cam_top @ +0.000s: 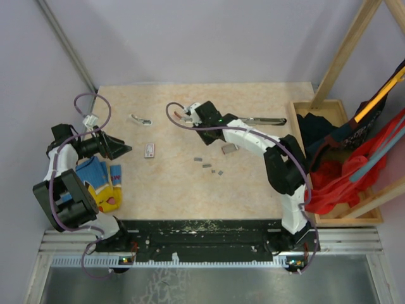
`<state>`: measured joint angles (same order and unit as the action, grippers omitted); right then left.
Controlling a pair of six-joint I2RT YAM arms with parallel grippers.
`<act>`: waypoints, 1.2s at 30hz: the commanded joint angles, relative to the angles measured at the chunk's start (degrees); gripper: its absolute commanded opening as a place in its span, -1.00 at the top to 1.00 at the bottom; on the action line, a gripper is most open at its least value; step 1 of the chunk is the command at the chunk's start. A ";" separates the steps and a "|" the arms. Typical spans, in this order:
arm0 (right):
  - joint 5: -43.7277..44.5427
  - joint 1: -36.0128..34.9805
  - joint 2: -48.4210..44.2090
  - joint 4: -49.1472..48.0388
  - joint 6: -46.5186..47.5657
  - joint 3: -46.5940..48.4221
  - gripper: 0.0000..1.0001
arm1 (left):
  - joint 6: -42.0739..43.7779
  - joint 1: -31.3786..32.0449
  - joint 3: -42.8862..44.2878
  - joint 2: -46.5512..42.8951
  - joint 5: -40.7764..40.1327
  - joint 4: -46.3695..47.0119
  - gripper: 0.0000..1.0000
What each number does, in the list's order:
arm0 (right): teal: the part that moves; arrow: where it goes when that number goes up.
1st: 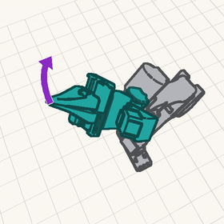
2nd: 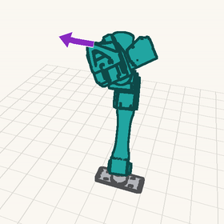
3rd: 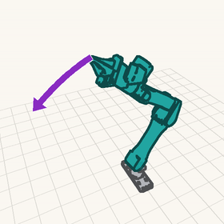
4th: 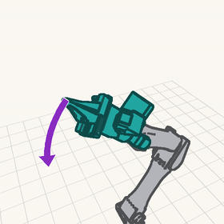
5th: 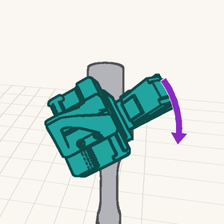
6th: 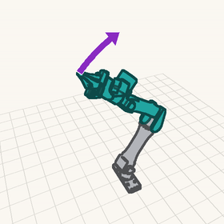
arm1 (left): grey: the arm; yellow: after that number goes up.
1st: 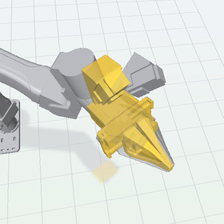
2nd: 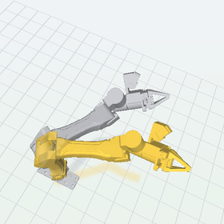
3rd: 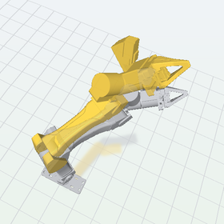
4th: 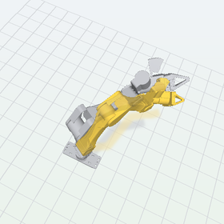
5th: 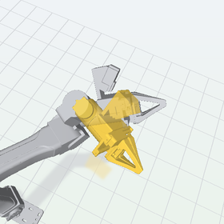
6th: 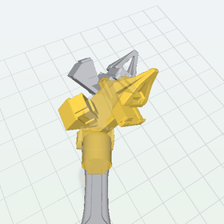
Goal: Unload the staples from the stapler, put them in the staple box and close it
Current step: Pick up the staple from the center of the board, then place the staple in the staple box.
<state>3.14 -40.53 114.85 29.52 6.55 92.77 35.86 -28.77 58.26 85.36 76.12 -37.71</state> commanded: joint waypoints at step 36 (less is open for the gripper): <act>8.00 8.28 -5.73 -10.36 -12.27 -17.19 1.00 | 2.12 -1.11 0.98 -0.37 2.72 -1.96 -0.99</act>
<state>11.49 -32.45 108.36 21.74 -4.73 75.24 36.18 -29.41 58.26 85.36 76.90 -39.00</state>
